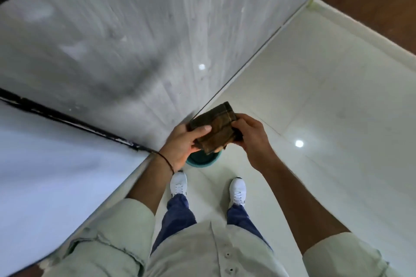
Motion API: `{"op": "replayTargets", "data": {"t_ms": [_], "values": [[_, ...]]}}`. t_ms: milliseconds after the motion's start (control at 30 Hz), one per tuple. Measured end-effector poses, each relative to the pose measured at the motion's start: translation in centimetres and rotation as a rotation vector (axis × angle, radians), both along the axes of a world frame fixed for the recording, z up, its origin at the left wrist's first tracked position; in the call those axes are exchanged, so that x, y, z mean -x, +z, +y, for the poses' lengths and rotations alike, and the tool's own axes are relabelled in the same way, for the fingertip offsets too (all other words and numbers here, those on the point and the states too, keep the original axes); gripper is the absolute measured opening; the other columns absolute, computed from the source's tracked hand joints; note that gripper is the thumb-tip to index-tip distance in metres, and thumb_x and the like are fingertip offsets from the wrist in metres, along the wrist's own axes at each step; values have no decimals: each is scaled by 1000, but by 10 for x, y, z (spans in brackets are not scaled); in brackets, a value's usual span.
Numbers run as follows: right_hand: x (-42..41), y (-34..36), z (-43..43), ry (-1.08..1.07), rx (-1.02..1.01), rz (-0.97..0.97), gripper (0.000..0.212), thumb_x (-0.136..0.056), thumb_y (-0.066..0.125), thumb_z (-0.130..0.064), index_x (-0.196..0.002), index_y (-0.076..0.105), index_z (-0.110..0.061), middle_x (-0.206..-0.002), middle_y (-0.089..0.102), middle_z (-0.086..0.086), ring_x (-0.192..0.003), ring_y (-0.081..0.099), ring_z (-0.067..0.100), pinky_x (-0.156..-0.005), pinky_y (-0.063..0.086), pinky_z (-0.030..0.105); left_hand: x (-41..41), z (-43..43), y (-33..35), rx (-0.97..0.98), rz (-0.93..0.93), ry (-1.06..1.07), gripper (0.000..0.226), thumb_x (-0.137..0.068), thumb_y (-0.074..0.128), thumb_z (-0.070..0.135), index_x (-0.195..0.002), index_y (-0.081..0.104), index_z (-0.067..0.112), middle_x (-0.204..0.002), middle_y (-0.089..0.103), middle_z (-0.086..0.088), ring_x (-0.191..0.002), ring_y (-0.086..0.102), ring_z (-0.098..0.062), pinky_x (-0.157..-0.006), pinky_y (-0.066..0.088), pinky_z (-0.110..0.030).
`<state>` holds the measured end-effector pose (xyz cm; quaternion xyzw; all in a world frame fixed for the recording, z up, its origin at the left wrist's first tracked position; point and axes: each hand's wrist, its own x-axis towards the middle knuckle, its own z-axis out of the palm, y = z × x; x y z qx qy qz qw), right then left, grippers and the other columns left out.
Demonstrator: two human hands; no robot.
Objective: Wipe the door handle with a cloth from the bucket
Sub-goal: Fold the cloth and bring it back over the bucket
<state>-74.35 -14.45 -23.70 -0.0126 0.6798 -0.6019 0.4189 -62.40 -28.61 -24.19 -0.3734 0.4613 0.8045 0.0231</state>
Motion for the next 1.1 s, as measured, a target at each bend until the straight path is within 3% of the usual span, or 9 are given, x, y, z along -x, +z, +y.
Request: {"op": "replayTargets", "data": {"t_ms": [133,233,333,467,633,733,867,933,1100], "values": [[30,-14,2,189,-181,62,15,-80,65,-15,-84,72,-3,-84,70,25,-74,71,36,-78,61,57,7,26,-10,217,-87,172,42,-90,67,10,-131,59,7,-118,70,-17,-104,71,-30,-66,61,-33],[37,-26,-1,273,-190,89,28,-64,68,-30,-84,73,-10,-87,73,22,-84,72,40,-79,61,58,3,36,-18,133,-122,280,38,-93,63,11,-130,58,6,-120,69,-18,-98,71,-27,-64,61,-34],[39,-37,-4,331,-126,32,22,-75,75,-18,-96,69,-14,-92,71,11,-86,68,27,-85,60,46,1,37,-30,-5,-68,423,39,-93,59,3,-132,55,2,-125,66,-18,-109,67,-30,-70,61,-33],[46,-69,-20,425,-174,-15,26,-81,75,-5,-106,67,-3,-94,69,12,-84,67,22,-70,58,30,-6,27,-64,-31,-153,532,37,-90,64,3,-126,60,-1,-119,69,-19,-104,69,-33,-78,61,-41],[44,-143,-42,452,-305,12,17,-79,75,-9,-91,70,-19,-94,71,11,-96,69,36,-88,58,54,-16,11,-145,-164,-291,458,38,-89,64,1,-126,57,-2,-120,68,-23,-104,68,-35,-83,57,-41],[41,-207,-48,449,-393,-14,16,-82,74,-5,-89,68,-18,-91,69,8,-90,69,28,-81,62,45,-19,4,-208,-128,-353,396,37,-88,65,0,-124,56,-4,-120,69,-21,-106,69,-35,-87,59,-41],[36,-299,-53,486,-474,40,23,-83,74,-8,-105,67,-8,-96,68,9,-78,67,16,-55,54,17,-17,1,-301,-24,-447,424,36,-87,66,-4,-120,53,-2,-112,70,-19,-93,71,-27,-65,62,-26],[34,-344,-56,519,-497,81,25,-85,73,-9,-109,65,-8,-94,67,4,-77,65,12,-52,50,10,-15,0,-351,25,-459,408,39,-85,68,-3,-121,54,-1,-114,70,-19,-99,71,-28,-74,62,-33],[34,-436,-69,557,-542,222,25,-88,70,-15,-111,64,-11,-99,69,4,-91,67,22,-76,58,32,-7,-12,-445,102,-436,420,39,-85,64,-10,-121,52,1,-106,69,-12,-87,67,-18,-71,57,-23]]}}
